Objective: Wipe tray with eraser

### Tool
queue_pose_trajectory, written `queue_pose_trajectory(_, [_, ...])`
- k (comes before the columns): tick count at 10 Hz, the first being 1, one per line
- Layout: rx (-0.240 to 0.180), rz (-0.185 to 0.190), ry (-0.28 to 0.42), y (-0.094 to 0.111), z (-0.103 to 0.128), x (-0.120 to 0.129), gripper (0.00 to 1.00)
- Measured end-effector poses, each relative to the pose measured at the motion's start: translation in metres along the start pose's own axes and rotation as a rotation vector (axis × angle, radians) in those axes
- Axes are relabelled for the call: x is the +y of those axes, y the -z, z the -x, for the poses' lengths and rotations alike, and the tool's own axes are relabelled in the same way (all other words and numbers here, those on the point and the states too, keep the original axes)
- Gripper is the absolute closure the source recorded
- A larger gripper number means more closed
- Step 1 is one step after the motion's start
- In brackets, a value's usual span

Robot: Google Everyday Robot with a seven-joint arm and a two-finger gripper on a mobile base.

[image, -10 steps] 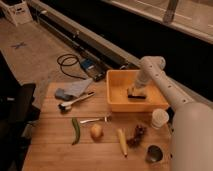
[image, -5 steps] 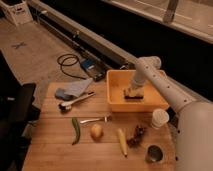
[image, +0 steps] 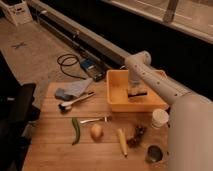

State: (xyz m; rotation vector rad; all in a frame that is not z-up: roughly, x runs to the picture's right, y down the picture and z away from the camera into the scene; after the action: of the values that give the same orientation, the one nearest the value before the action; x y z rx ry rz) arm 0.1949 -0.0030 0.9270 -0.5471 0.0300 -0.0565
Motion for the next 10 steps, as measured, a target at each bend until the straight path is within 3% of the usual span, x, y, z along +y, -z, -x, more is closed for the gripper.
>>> queue_pose_trajectory(3, [-0.061,-0.002,-0.01,-0.014,-0.002,-0.032,1.0])
queue_pose_trajectory(5, [-0.131,0.01,-0.001,-0.018,0.01,-0.033,1.0])
queue_pose_trajectory(6, [-0.17,0.018,0.011,-0.017,0.022,-0.026,1.0])
queue_pose_trajectory(8, [-0.204,0.028,0.015,-0.008,0.027,0.001,1.0])
queue_pose_trajectory(9, [-0.209,0.032,0.023,-0.002,0.03,0.017,1.0])
queue_pose_trajectory(10, [-0.185,0.037,0.039,0.007,0.032,0.037,1.0])
